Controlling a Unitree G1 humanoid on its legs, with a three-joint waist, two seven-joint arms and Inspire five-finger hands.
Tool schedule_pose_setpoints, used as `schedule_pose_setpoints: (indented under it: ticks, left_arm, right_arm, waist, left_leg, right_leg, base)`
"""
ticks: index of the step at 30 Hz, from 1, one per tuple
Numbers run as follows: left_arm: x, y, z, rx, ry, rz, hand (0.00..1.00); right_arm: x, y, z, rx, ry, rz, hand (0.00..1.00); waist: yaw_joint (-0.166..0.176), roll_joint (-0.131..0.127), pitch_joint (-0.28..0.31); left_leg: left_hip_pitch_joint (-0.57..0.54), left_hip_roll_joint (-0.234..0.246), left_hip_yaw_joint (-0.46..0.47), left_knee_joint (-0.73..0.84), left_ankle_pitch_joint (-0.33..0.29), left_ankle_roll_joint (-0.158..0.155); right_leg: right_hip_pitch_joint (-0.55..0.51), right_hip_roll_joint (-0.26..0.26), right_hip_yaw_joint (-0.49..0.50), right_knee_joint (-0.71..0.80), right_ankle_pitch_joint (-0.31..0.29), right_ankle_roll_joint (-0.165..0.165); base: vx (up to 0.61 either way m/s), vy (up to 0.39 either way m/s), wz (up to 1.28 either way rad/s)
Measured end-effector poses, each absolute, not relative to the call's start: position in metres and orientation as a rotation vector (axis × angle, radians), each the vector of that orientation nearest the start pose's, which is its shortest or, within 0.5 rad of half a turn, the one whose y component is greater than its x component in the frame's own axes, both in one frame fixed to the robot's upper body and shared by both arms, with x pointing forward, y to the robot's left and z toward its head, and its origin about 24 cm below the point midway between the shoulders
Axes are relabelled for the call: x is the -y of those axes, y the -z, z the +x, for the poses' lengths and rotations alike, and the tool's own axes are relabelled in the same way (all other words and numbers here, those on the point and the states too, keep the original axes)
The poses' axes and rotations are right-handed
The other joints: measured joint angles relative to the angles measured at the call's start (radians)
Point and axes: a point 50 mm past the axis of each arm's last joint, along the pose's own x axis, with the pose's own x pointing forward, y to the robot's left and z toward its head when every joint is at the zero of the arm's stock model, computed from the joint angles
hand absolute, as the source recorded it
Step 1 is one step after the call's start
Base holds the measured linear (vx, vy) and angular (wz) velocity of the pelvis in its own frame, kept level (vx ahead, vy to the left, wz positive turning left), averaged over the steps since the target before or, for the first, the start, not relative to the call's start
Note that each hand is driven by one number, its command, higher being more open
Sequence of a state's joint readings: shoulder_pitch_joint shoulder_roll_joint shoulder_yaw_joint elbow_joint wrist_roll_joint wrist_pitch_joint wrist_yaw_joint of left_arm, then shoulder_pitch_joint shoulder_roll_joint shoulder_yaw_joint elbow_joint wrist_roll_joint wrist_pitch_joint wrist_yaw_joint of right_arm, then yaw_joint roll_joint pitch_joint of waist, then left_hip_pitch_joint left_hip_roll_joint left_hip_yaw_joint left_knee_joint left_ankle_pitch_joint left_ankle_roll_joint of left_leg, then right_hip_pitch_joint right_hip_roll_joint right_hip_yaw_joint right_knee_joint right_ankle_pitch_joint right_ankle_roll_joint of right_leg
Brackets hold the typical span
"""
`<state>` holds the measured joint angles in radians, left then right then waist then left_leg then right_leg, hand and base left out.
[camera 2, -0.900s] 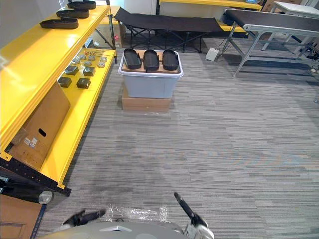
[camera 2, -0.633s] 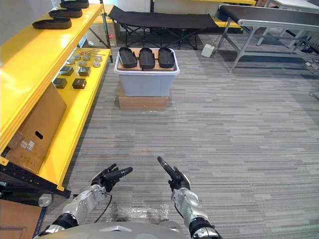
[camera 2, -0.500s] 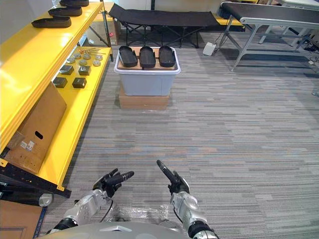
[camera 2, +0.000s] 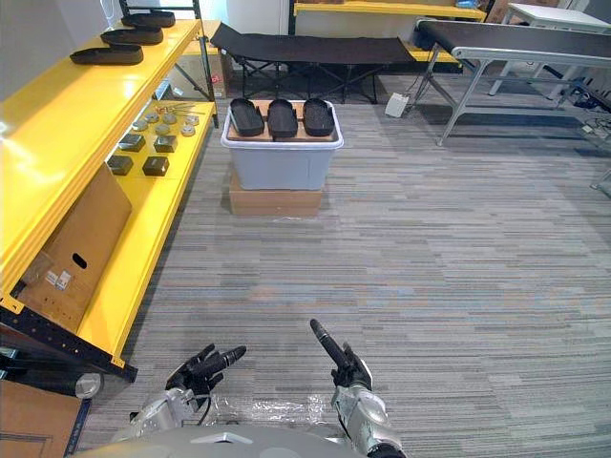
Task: Walk over and take three plastic housings, then place them on the shelf
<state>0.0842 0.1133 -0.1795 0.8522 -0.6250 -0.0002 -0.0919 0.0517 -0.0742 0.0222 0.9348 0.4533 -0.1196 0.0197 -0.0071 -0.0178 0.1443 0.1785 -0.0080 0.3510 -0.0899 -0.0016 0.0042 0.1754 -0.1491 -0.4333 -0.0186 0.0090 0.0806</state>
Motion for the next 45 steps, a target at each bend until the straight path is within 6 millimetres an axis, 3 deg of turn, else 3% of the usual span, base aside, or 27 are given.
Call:
schedule_pose_setpoints:
  ticks: [4, 7, 9, 11, 13, 16, 18, 19, 22, 23, 24, 26, 27, 28, 29, 30, 33, 35, 37, 38, 39, 40, 41, 42, 43, 44, 45]
  left_arm:
    - [-0.16, 0.141, 0.134, -0.905, -0.094, -0.451, 1.0]
    - [-0.156, 0.139, 0.137, -0.888, -0.075, -0.457, 1.0]
    - [-0.152, 0.134, 0.143, -0.858, -0.043, -0.459, 1.0]
    - [-0.154, 0.129, 0.15, -0.828, -0.027, -0.446, 1.0]
    - [-0.155, 0.126, 0.155, -0.808, -0.015, -0.436, 1.0]
    - [-0.161, 0.121, 0.163, -0.783, -0.014, -0.417, 1.0]
    - [-0.161, 0.119, 0.167, -0.772, -0.01, -0.412, 1.0]
    - [-0.161, 0.119, 0.167, -0.772, -0.004, -0.411, 1.0]
    - [-0.156, 0.12, 0.166, -0.785, 0.028, -0.388, 1.0]
    - [-0.154, 0.12, 0.166, -0.785, 0.035, -0.383, 1.0]
    - [-0.151, 0.122, 0.163, -0.795, 0.041, -0.385, 1.0]
    - [-0.149, 0.124, 0.161, -0.808, 0.045, -0.388, 1.0]
    - [-0.148, 0.123, 0.162, -0.802, 0.042, -0.394, 1.0]
    - [-0.147, 0.124, 0.162, -0.802, 0.034, -0.408, 1.0]
    - [-0.146, 0.124, 0.161, -0.804, 0.03, -0.418, 1.0]
    - [-0.145, 0.124, 0.16, -0.803, 0.025, -0.439, 1.0]
    - [-0.145, 0.123, 0.156, -0.781, -0.007, -0.512, 1.0]
    - [-0.146, 0.122, 0.158, -0.764, -0.017, -0.522, 1.0]
    - [-0.147, 0.118, 0.162, -0.729, -0.029, -0.529, 1.0]
    - [-0.146, 0.119, 0.161, -0.73, -0.032, -0.532, 1.0]
    - [-0.145, 0.12, 0.16, -0.733, -0.031, -0.535, 1.0]
    - [-0.146, 0.119, 0.16, -0.727, -0.035, -0.532, 1.0]
    - [-0.149, 0.119, 0.161, -0.719, -0.038, -0.525, 1.0]
    - [-0.156, 0.117, 0.164, -0.709, -0.042, -0.506, 1.0]
    - [-0.158, 0.117, 0.164, -0.709, -0.038, -0.49, 1.0]
    - [-0.158, 0.116, 0.166, -0.708, -0.035, -0.478, 1.0]
    - [-0.159, 0.116, 0.166, -0.708, -0.037, -0.476, 1.0]
  right_arm:
    - [0.179, 0.143, 0.134, -0.848, 0.258, 0.333, 1.0]
    - [0.181, 0.142, 0.134, -0.831, 0.265, 0.326, 1.0]
    - [0.182, 0.139, 0.138, -0.792, 0.268, 0.319, 1.0]
    - [0.18, 0.133, 0.145, -0.751, 0.255, 0.325, 1.0]
    - [0.177, 0.132, 0.145, -0.734, 0.242, 0.336, 1.0]
    - [0.176, 0.133, 0.137, -0.739, 0.207, 0.34, 1.0]
    - [0.176, 0.134, 0.133, -0.742, 0.188, 0.333, 1.0]
    - [0.176, 0.136, 0.127, -0.753, 0.174, 0.322, 1.0]
    - [0.182, 0.138, 0.115, -0.764, 0.182, 0.321, 1.0]
    - [0.186, 0.137, 0.116, -0.756, 0.187, 0.32, 1.0]
    - [0.192, 0.137, 0.116, -0.752, 0.191, 0.307, 1.0]
    - [0.203, 0.135, 0.117, -0.751, 0.193, 0.272, 1.0]
    - [0.206, 0.135, 0.119, -0.751, 0.192, 0.263, 1.0]
    - [0.208, 0.133, 0.125, -0.741, 0.175, 0.255, 1.0]
    - [0.21, 0.132, 0.125, -0.74, 0.168, 0.251, 1.0]
    - [0.211, 0.132, 0.125, -0.741, 0.161, 0.242, 1.0]
    - [0.211, 0.128, 0.138, -0.719, 0.11, 0.189, 1.0]
    - [0.209, 0.121, 0.155, -0.681, 0.073, 0.175, 1.0]
    - [0.206, 0.116, 0.167, -0.652, 0.035, 0.166, 1.0]
    - [0.208, 0.116, 0.168, -0.652, 0.029, 0.158, 1.0]
    - [0.21, 0.117, 0.165, -0.668, 0.021, 0.141, 1.0]
    - [0.209, 0.118, 0.162, -0.678, 0.014, 0.14, 1.0]
    - [0.205, 0.12, 0.159, -0.689, 0.0, 0.143, 1.0]
    - [0.202, 0.122, 0.156, -0.699, -0.015, 0.144, 1.0]
    - [0.2, 0.123, 0.154, -0.709, -0.019, 0.146, 1.0]
    - [0.198, 0.124, 0.155, -0.716, -0.023, 0.152, 1.0]
    - [0.195, 0.124, 0.157, -0.717, -0.024, 0.165, 1.0]
  waist:
    - [0.002, 0.0, 0.0]
    - [0.001, -0.009, 0.004]
    - [0.003, -0.026, 0.015]
    - [0.0, -0.03, 0.029]
    - [-0.006, -0.031, 0.059]
    - [-0.011, -0.027, 0.066]
    - [-0.019, -0.036, 0.07]
    - [-0.024, -0.045, 0.071]
    - [-0.027, -0.054, 0.072]
    - [-0.029, -0.044, 0.07]
    - [-0.027, -0.012, 0.06]
    - [-0.025, 0.043, 0.033]
    - [-0.025, 0.054, 0.033]
    - [-0.025, 0.066, 0.043]
    - [-0.025, 0.069, 0.051]
    - [-0.019, 0.063, 0.07]
    - [0.02, 0.053, 0.075]
    - [0.034, 0.049, 0.083]
    - [0.035, 0.051, 0.108]
    - [0.033, 0.063, 0.11]
    - [0.036, 0.09, 0.108]
    - [0.04, 0.078, 0.109]
    - [0.038, 0.047, 0.103]
    - [0.035, 0.003, 0.096]
    - [0.038, -0.024, 0.09]
    - [0.04, -0.047, 0.083]
    - [0.042, -0.047, 0.084]
  left_leg:
    - [-0.013, -0.003, -0.002, 0.0, 0.0, 0.001]
    - [-0.033, -0.016, -0.001, 0.001, -0.009, 0.015]
    - [-0.043, -0.032, -0.003, 0.001, -0.022, 0.035]
    - [-0.044, -0.032, -0.009, 0.022, -0.016, 0.067]
    - [-0.036, -0.001, -0.025, 0.091, -0.061, 0.076]
    - [-0.031, 0.038, -0.051, 0.146, -0.12, 0.055]
    - [-0.027, 0.036, -0.053, 0.161, -0.14, 0.039]
    - [-0.02, 0.03, -0.055, 0.179, -0.154, 0.032]
    - [-0.012, 0.024, -0.071, 0.289, -0.271, -0.01]
    - [-0.013, 0.044, -0.074, 0.332, -0.309, -0.027]
    - [-0.014, 0.082, -0.072, 0.377, -0.357, -0.056]
    - [-0.047, 0.151, -0.071, 0.51, -0.388, -0.092]
    - [-0.107, 0.193, -0.071, 0.658, -0.364, -0.095]
    - [-0.194, 0.249, -0.08, 0.879, -0.276, -0.091]
    - [-0.237, 0.276, -0.094, 0.981, -0.235, -0.086]
    - [-0.285, 0.278, -0.125, 1.094, -0.244, -0.089]
    - [-0.368, 0.215, -0.138, 0.922, -0.27, -0.086]
    - [-0.409, 0.158, -0.172, 0.676, -0.253, -0.094]
    - [-0.414, 0.114, -0.272, 0.377, -0.135, -0.114]
    - [-0.411, 0.124, -0.289, 0.344, -0.105, -0.125]
    - [-0.39, 0.142, -0.293, 0.367, -0.013, -0.104]
    - [-0.378, 0.133, -0.287, 0.38, 0.007, -0.088]
    - [-0.374, 0.105, -0.266, 0.407, 0.008, -0.073]
    - [-0.378, 0.056, -0.249, 0.439, -0.029, -0.029]
    - [-0.371, 0.028, -0.237, 0.433, -0.035, -0.024]
    - [-0.359, 0.005, -0.223, 0.421, -0.053, 0.001]
    - [-0.35, -0.001, -0.216, 0.427, -0.07, 0.02]
  right_leg:
    - [-0.01, -0.003, 0.001, 0.001, -0.002, -0.001]
    - [-0.071, -0.037, 0.002, 0.099, -0.047, 0.017]
    - [-0.178, -0.1, 0.028, 0.321, -0.083, 0.051]
    - [-0.282, -0.138, 0.061, 0.534, -0.072, 0.045]
    - [-0.299, -0.114, 0.101, 0.539, -0.118, 0.012]
    - [-0.319, -0.023, 0.144, 0.384, -0.114, 0.03]
    - [-0.34, 0.001, 0.165, 0.287, -0.087, 0.04]
    - [-0.339, 0.012, 0.169, 0.218, -0.052, 0.034]
    - [-0.333, 0.015, 0.176, 0.252, -0.035, -0.077]
    - [-0.339, 0.019, 0.17, 0.297, -0.034, -0.084]
    - [-0.343, 0.042, 0.163, 0.335, -0.04, -0.093]
    - [-0.327, 0.097, 0.15, 0.331, -0.062, -0.118]
    - [-0.311, 0.114, 0.147, 0.325, -0.074, -0.13]
    - [-0.251, 0.141, 0.148, 0.279, -0.079, -0.148]
    - [-0.21, 0.155, 0.149, 0.25, -0.081, -0.153]
    - [-0.134, 0.166, 0.164, 0.217, -0.086, -0.161]
    - [-0.048, 0.167, 0.244, 0.157, -0.088, -0.163]
    - [-0.039, 0.156, 0.303, 0.141, -0.09, -0.16]
    - [-0.004, 0.15, 0.356, 0.137, -0.122, -0.127]
    - [0.005, 0.158, 0.367, 0.143, -0.141, -0.116]
    - [0.027, 0.163, 0.394, 0.212, -0.217, -0.093]
    - [0.033, 0.149, 0.403, 0.239, -0.246, -0.086]
    - [0.036, 0.117, 0.409, 0.271, -0.289, -0.08]
    - [0.035, 0.068, 0.408, 0.304, -0.339, -0.068]
    - [0.033, 0.035, 0.405, 0.32, -0.358, -0.067]
    - [-0.039, 0.006, 0.396, 0.501, -0.362, -0.053]
    - [-0.129, -0.018, 0.379, 0.668, -0.312, 0.025]
  base:
    - [-0.02, 0.037, 0.02]
    - [0.04, 0.06, 0.04]
    - [0.12, 0.102, 0.04]
    - [0.15, 0.068, 0.14]
    - [0.14, 0.027, 0.22]
    - [0.15, 0.004, 0.16]
    - [0.2, -0.036, 0.17]
    - [0.29, -0.088, 0.15]
    - [0.3, -0.146, 0.11]
    - [0.39, -0.226, 0.02]
    - [0.32, -0.193, -0.06]
    - [0.4, -0.188, -0.08]
    - [0.53, -0.233, -0.08]
    - [0.45, -0.192, -0.07]
    - [0.47, -0.17, -0.11]
    - [0.46, -0.122, -0.32]
    - [0.45, -0.049, -0.91]
    - [0.31, 0.089, -0.87]
    - [0.31, 0.177, -0.75]
    - [0.3, 0.278, -0.66]
    - [0.21, 0.229, -0.42]
    - [0.34, 0.343, -0.34]
    - [0.32, 0.259, -0.07]
    - [0.34, 0.24, 0.03]
    - [0.38, 0.157, 0.02]
    - [0.3, 0.109, -0.05]
    - [0.37, 0.151, -0.06]
